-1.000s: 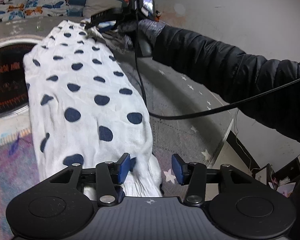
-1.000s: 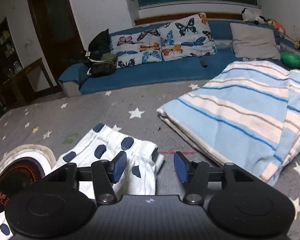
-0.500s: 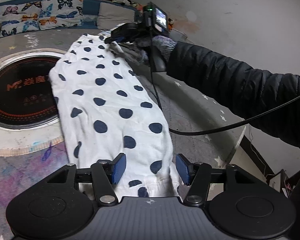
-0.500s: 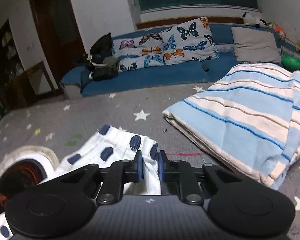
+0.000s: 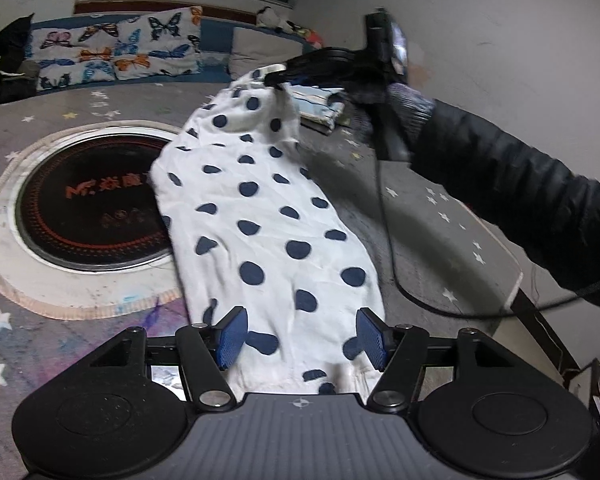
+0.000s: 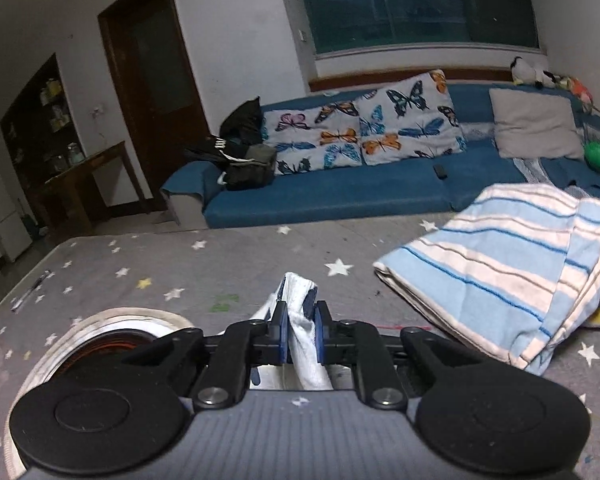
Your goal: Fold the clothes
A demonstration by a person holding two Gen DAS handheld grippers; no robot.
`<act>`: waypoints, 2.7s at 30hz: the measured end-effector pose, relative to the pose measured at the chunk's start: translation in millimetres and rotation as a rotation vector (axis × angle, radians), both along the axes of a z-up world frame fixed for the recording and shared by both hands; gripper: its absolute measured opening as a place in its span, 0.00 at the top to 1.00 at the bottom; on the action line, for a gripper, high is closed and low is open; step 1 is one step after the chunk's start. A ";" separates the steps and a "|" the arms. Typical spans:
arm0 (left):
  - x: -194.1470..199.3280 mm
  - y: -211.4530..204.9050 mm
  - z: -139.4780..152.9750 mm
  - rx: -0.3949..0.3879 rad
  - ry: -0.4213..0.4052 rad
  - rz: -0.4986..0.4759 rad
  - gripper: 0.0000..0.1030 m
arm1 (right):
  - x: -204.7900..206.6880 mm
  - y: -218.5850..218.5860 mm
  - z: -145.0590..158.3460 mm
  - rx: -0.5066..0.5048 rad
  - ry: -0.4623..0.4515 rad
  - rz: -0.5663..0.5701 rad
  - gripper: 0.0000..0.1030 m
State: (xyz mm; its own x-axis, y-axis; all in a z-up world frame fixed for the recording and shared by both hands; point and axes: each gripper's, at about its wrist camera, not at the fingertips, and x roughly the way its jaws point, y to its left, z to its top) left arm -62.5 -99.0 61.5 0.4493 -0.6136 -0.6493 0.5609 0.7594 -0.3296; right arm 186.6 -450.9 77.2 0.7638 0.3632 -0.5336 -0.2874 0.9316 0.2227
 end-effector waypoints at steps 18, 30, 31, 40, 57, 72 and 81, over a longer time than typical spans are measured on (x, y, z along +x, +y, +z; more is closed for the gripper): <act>41.9 2.8 -18.8 0.075 0.066 0.147 0.38 | -102.7 18.3 49.1 0.004 -0.068 0.174 0.89; 48.0 49.2 -17.2 0.077 0.059 0.288 0.37 | -236.6 55.3 64.2 -0.112 -0.136 0.458 0.89; 48.0 51.7 -18.2 0.078 0.062 0.294 0.37 | -249.3 61.1 61.5 -0.153 -0.153 0.484 0.89; 43.6 64.6 -15.2 0.059 0.052 0.315 0.37 | -339.4 102.3 23.3 -0.419 -0.244 0.717 0.87; 39.7 61.6 1.6 0.018 0.001 0.274 0.36 | -351.1 74.0 36.2 -0.236 -0.113 0.727 0.61; 33.8 65.6 15.2 -0.017 -0.030 0.274 0.34 | -312.6 99.4 12.9 -0.143 -0.036 0.693 0.44; 16.5 26.1 16.6 -0.108 -0.022 0.104 0.61 | -314.1 119.1 -15.8 -0.080 0.051 0.746 0.40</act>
State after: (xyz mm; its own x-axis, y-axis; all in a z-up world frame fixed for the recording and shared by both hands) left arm -46.0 -72.9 78.1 0.5275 -0.6286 -0.5714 0.4890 0.7747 -0.4009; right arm -127.5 -331.8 61.5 0.3035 0.7335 -0.6081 -0.8400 0.5073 0.1927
